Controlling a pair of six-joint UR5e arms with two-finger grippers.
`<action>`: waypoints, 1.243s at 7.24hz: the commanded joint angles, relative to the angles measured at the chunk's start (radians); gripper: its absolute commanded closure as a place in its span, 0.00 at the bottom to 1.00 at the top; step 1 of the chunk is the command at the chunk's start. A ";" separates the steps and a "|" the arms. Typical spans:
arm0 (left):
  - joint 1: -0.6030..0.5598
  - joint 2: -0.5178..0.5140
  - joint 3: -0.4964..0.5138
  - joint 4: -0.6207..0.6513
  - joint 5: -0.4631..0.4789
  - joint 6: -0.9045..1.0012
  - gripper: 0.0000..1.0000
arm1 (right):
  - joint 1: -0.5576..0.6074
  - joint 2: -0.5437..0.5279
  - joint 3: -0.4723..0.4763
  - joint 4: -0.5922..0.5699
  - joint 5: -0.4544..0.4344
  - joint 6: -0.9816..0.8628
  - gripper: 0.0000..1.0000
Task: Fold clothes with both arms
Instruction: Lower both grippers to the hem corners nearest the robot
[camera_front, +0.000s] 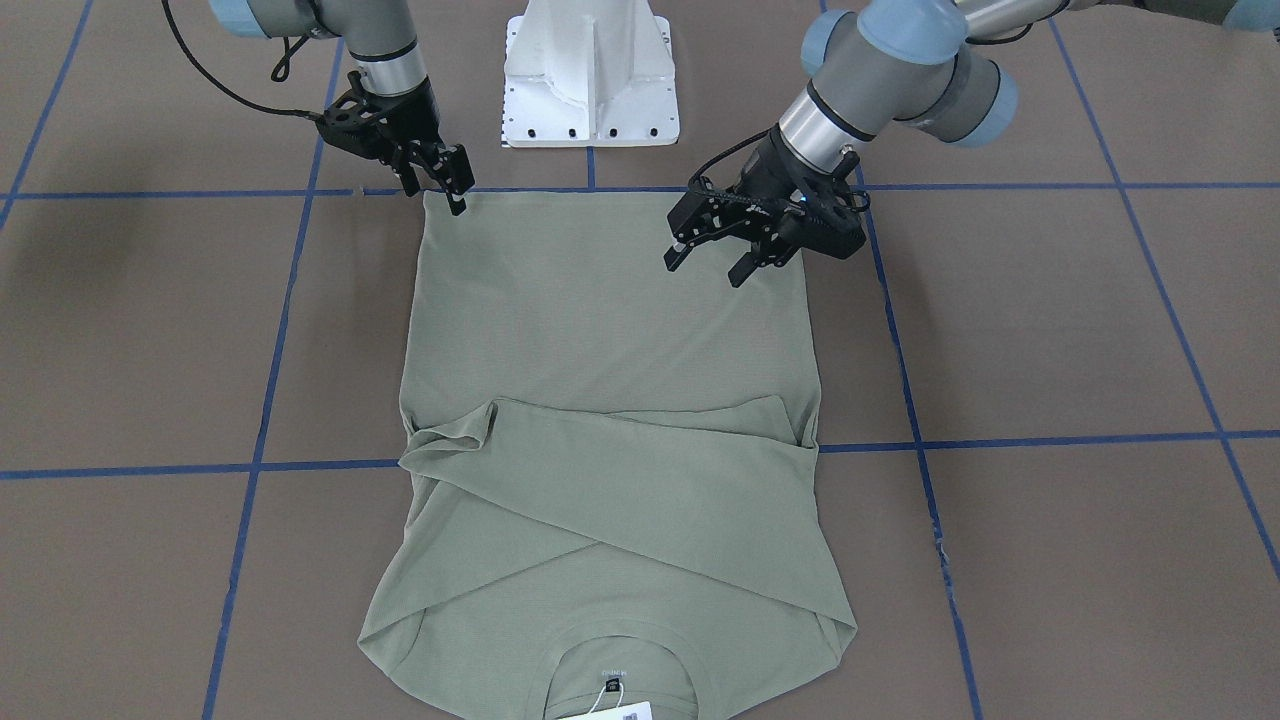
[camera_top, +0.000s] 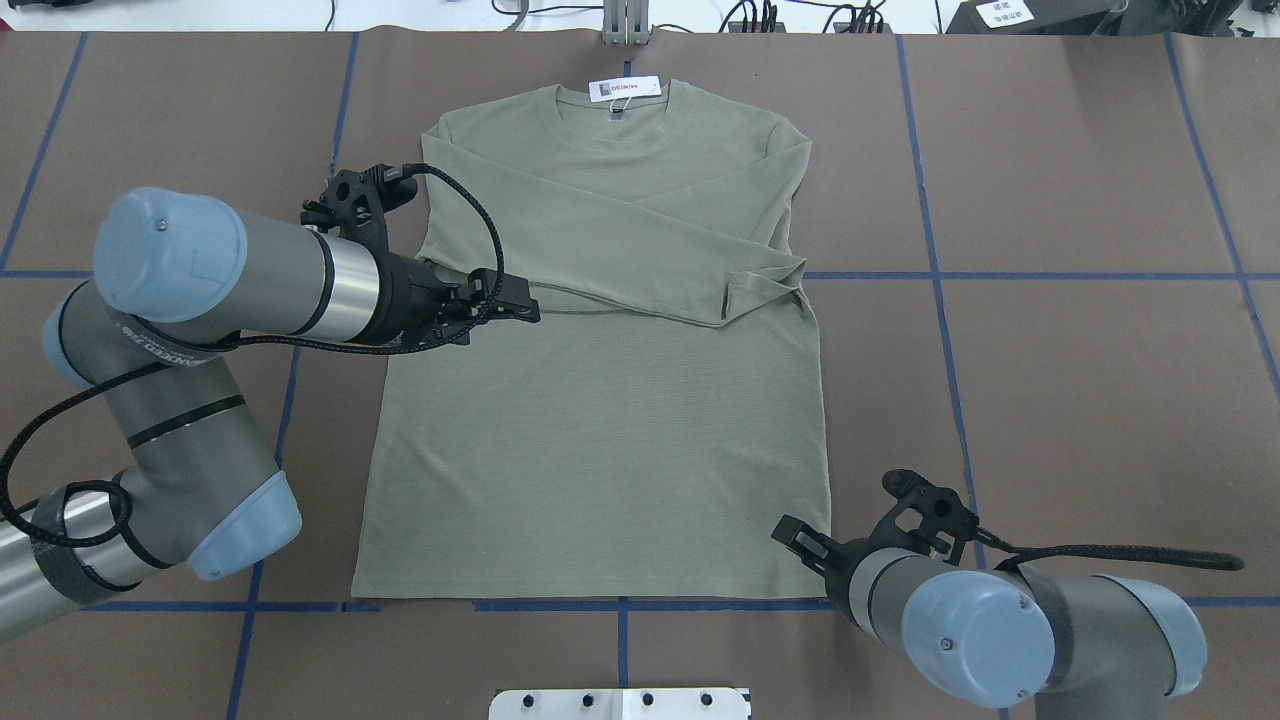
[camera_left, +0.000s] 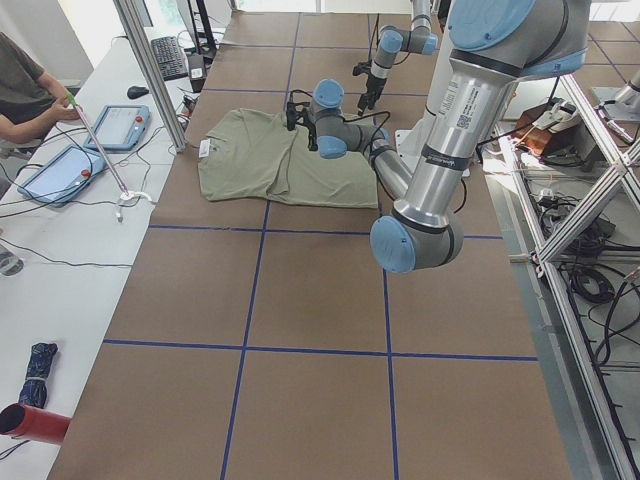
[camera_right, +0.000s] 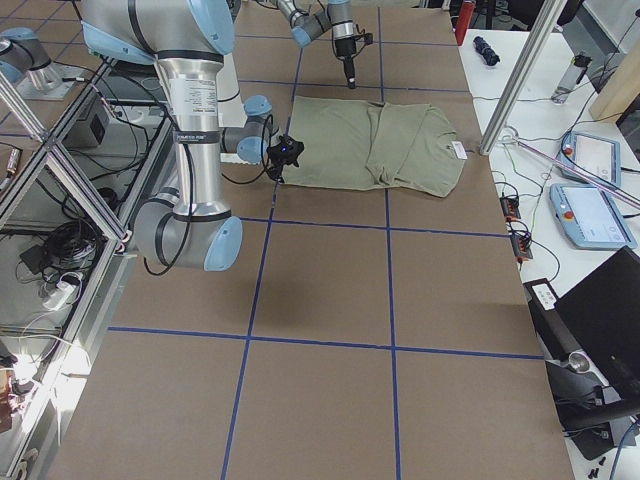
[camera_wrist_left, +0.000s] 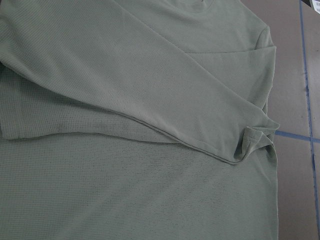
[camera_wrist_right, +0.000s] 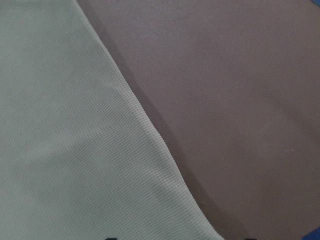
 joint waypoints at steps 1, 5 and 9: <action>0.000 0.000 0.001 0.000 0.001 -0.002 0.08 | -0.003 -0.004 -0.011 -0.002 0.013 0.001 0.22; 0.000 0.000 0.003 0.000 0.000 -0.003 0.08 | -0.009 -0.009 -0.020 -0.002 0.030 0.016 0.97; -0.003 0.046 -0.002 0.005 0.001 -0.005 0.08 | -0.029 -0.029 0.055 -0.001 0.031 0.015 1.00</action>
